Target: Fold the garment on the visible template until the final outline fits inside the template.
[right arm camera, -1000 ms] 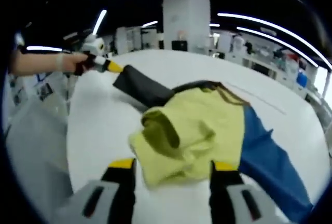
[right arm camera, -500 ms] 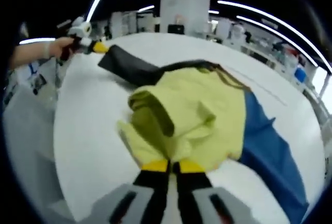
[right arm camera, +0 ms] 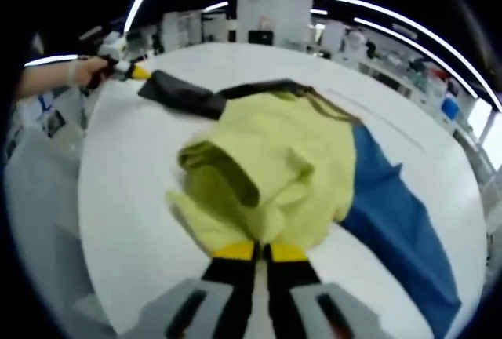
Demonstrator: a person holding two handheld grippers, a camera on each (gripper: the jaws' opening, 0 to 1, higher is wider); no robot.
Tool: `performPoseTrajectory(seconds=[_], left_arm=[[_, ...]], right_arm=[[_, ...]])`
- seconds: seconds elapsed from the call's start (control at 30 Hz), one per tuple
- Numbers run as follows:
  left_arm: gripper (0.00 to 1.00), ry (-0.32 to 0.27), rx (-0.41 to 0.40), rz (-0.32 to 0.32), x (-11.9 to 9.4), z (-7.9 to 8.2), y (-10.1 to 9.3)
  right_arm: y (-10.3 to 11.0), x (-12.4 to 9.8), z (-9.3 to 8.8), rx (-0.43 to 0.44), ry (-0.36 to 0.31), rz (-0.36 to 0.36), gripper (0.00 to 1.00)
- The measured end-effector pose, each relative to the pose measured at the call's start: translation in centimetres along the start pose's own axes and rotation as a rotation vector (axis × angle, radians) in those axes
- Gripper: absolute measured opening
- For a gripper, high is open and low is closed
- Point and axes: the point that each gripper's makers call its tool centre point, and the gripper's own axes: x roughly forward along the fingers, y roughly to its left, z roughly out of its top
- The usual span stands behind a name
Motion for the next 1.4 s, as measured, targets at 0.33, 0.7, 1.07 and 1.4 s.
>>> performPoseTrajectory(seconds=[0.33,0.7,1.07,1.4], left_arm=[[0.00,0.015,-0.001,0.087,1.2,2.6,5.6],[0.00,0.060,0.020,0.132,3.5,4.1,7.9],[0.00,0.062,0.052,0.174,5.4,7.8,10.6],[0.00,0.111,0.133,0.238,6.2,10.0,12.4]], right_arm=[[-0.2,-0.3,-0.3,0.015,0.013,-0.007,0.01],[-0.6,-0.5,-0.7,0.061,0.020,-0.012,0.01],[-1.2,-0.8,-0.8,0.097,0.025,-0.025,0.00],[-1.3,-0.8,-0.8,0.123,0.027,-0.026,0.00]])
